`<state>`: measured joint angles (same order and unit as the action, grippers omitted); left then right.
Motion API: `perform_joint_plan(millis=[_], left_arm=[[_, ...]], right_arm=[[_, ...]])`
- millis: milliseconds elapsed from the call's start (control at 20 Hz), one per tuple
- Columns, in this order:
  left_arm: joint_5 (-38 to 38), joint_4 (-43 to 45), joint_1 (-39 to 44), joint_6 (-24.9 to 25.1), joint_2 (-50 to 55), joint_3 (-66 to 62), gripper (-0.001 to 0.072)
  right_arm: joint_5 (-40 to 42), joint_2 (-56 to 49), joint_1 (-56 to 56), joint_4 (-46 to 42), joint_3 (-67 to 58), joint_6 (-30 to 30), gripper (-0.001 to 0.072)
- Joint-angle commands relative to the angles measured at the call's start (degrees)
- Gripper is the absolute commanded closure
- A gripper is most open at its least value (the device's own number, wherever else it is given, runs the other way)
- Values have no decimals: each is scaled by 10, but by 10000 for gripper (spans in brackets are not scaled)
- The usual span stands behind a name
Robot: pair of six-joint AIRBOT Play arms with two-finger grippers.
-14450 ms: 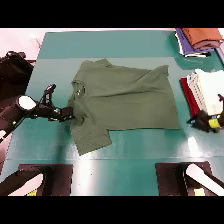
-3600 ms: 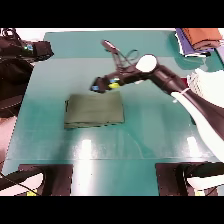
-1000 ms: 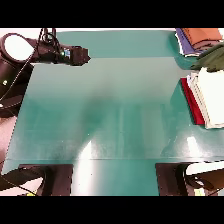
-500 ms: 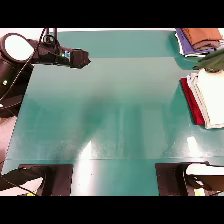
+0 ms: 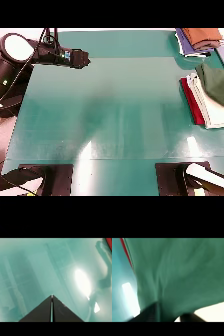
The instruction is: Fold the shirts.
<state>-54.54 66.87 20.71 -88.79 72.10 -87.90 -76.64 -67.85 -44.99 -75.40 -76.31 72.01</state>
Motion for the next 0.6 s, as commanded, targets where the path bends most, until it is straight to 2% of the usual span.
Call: perform_joint_plan(millis=[0,150,250,400,550], left_arm=[[1,0,0,8,0,0,681],[6,0,0,8,0,0,681],[5,0,0,8,0,0,681],[9,0,0,8,0,0,680],[8,0,0,7,0,0,680]], right_arm=[[-33,39,-46,-28,66,12,192],[-62,50,-99,-26,39,23,173],[-66,52,-117,-17,-2,56,173],[-60,55,-95,108,-52,62,174],[-43,71,-12,239,-49,62,175]])
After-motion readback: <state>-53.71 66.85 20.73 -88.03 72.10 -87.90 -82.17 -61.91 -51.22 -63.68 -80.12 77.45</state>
